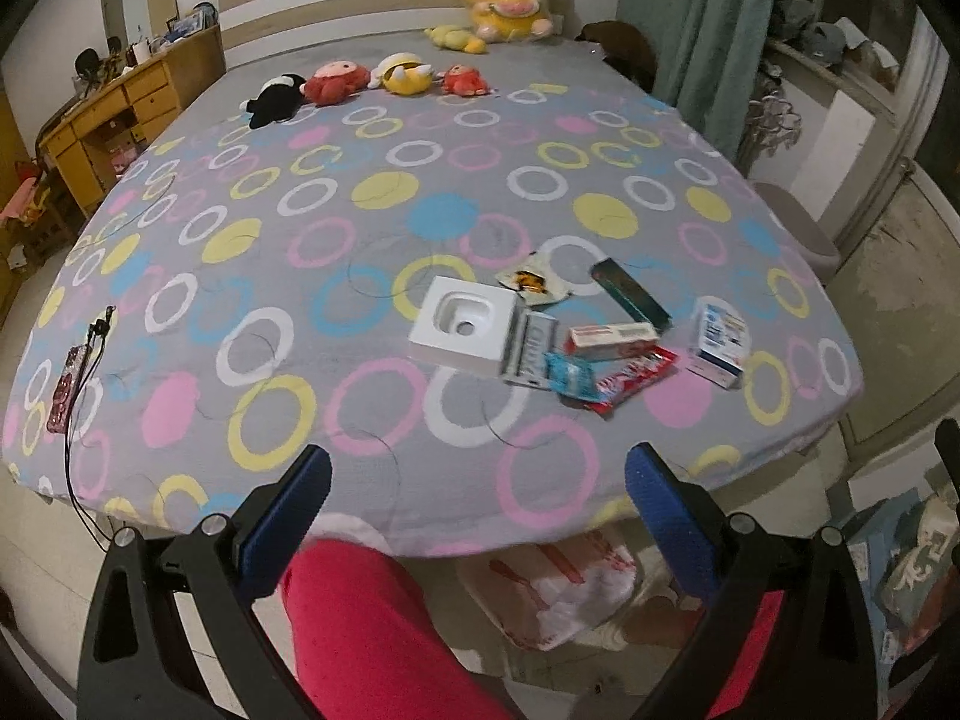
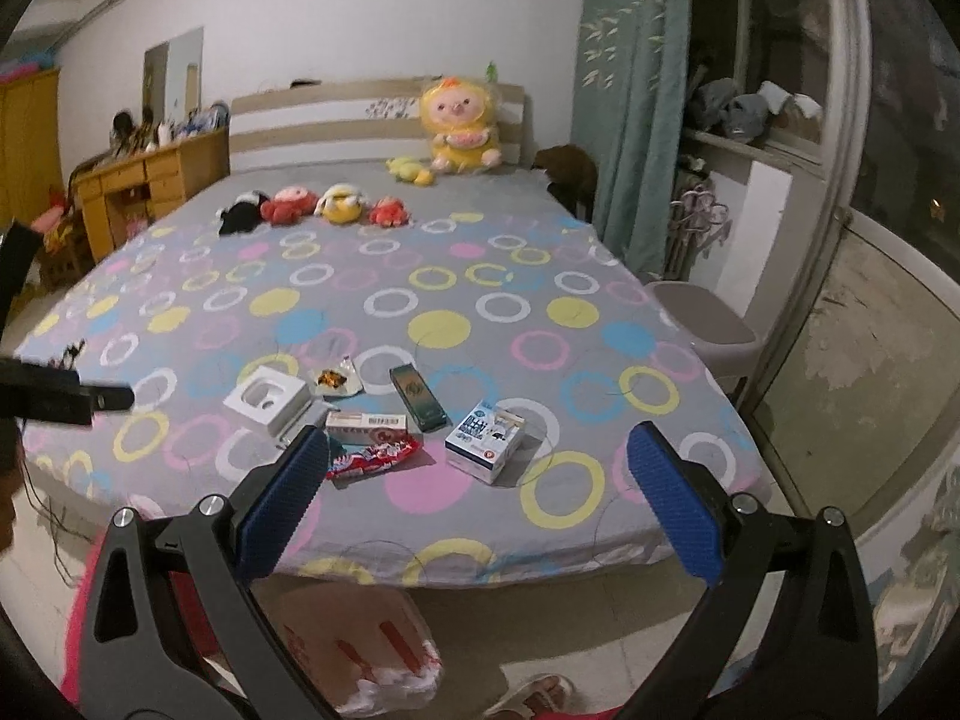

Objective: Collect trash
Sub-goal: 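Grasp the white square tray with the left tool while the right tool grasps the green-gold box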

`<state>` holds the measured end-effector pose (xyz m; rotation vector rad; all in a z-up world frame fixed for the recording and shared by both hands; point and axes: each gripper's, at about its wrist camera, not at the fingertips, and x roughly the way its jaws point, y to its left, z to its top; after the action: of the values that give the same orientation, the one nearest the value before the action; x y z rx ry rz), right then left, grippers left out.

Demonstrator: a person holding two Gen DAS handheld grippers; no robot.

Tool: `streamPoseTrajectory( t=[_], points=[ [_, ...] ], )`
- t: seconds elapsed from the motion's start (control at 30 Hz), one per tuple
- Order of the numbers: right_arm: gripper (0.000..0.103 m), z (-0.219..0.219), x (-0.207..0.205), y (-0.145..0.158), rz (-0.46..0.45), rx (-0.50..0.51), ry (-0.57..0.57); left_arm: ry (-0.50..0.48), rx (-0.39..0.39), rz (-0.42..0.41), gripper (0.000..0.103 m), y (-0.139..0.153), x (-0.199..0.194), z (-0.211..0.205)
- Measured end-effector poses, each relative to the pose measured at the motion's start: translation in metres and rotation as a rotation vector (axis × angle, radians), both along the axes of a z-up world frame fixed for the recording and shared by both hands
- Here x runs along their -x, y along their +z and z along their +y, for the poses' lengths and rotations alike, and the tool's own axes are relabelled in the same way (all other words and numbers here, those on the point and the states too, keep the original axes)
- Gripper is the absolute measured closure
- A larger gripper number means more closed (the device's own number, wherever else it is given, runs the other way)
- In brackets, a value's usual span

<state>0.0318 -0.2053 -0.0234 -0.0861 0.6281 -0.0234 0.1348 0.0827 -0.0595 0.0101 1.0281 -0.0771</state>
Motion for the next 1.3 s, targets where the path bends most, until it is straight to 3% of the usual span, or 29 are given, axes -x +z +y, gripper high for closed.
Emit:
streamPoseTrajectory(
  t=[0.17, 0.47, 0.73, 1.0, 1.3],
  points=[
    [0.005, 0.005, -0.037, -0.012, 0.045, 0.057, 0.046, 0.009, -0.025, 0.049, 0.007, -0.016, -0.039, 0.01],
    [0.005, 0.005, -0.112, -0.029, 0.13, 0.073, 0.116, -0.011, -0.077, 0.087, 0.007, -0.042, -0.097, 0.018],
    [0.005, 0.02, -0.176, -0.057, 0.201, 0.11, 0.204, -0.013, -0.061, 0.192, 0.007, -0.08, -0.154, 0.029],
    [0.005, 0.035, -0.237, -0.096, 0.308, 0.098, 0.309, -0.05, -0.077, 0.286, 0.007, -0.122, -0.198, 0.031],
    [0.005, 0.046, -0.304, -0.152, 0.455, 0.096, 0.351, -0.061, -0.096, 0.333, 0.007, -0.158, -0.229, 0.033]
  ],
)
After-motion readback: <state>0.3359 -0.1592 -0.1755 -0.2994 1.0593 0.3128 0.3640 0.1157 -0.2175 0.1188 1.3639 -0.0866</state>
